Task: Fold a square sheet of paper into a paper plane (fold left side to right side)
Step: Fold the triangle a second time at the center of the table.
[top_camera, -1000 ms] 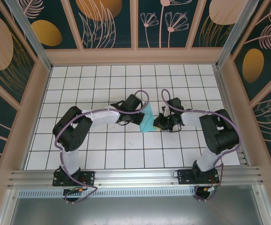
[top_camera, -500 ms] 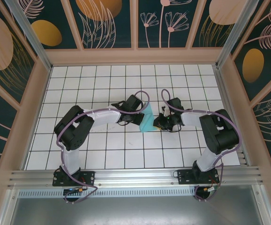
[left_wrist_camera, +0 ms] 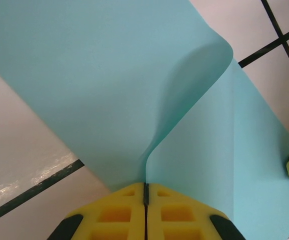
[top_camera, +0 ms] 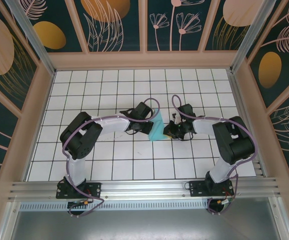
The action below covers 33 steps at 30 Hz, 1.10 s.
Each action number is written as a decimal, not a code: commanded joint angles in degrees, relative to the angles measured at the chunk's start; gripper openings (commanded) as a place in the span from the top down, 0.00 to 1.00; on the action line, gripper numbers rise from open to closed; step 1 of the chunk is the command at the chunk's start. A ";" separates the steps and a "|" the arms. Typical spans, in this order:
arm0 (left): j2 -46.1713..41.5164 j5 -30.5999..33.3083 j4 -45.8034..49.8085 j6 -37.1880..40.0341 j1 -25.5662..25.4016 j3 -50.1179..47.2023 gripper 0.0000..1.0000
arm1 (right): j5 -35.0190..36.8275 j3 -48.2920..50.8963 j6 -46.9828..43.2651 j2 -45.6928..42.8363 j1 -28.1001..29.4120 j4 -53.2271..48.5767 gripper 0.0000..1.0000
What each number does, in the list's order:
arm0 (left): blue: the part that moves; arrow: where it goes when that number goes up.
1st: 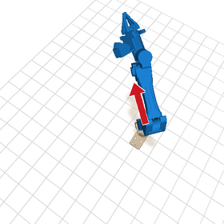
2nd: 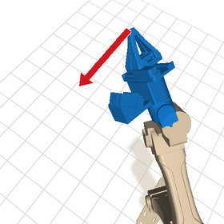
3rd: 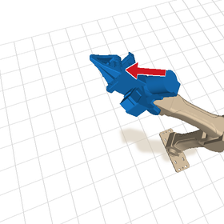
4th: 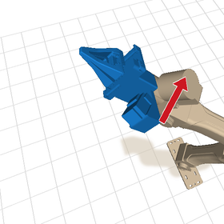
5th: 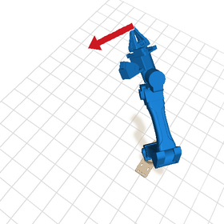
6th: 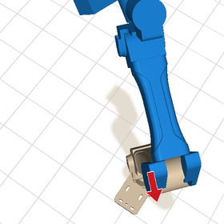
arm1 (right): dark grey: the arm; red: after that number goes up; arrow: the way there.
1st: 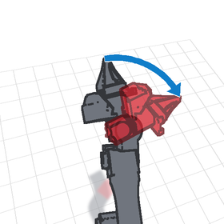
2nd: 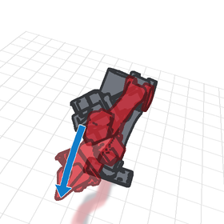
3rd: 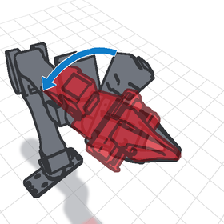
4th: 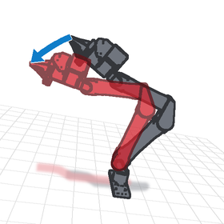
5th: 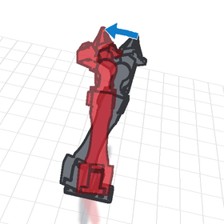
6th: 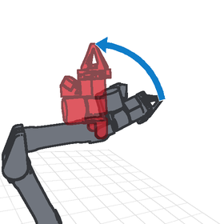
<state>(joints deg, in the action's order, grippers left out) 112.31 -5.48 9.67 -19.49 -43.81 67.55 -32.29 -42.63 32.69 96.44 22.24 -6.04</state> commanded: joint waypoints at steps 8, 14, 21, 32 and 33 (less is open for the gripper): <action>1.52 -0.88 0.08 1.02 0.44 1.80 0.91 | 2.33 -1.11 -1.66 1.91 0.62 -3.08 0.85; 2.47 -1.21 0.17 0.94 0.39 1.71 0.91 | 2.08 -1.35 -1.75 1.98 0.61 -3.01 0.85; 3.52 -1.17 0.84 1.00 0.40 0.75 0.91 | -0.20 -2.66 -1.40 -2.88 -0.76 -1.80 0.83; 3.37 -1.13 0.35 0.65 0.39 -0.21 0.91 | -3.62 -5.63 4.86 -1.25 0.02 6.42 0.84; 3.35 -1.06 0.35 0.67 0.39 -0.22 0.92 | -3.82 -6.15 5.29 -0.35 0.34 7.22 0.84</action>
<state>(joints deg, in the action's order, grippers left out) 113.43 -6.61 9.04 -19.51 -43.70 68.38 -34.09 -46.65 35.18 93.97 21.56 -2.85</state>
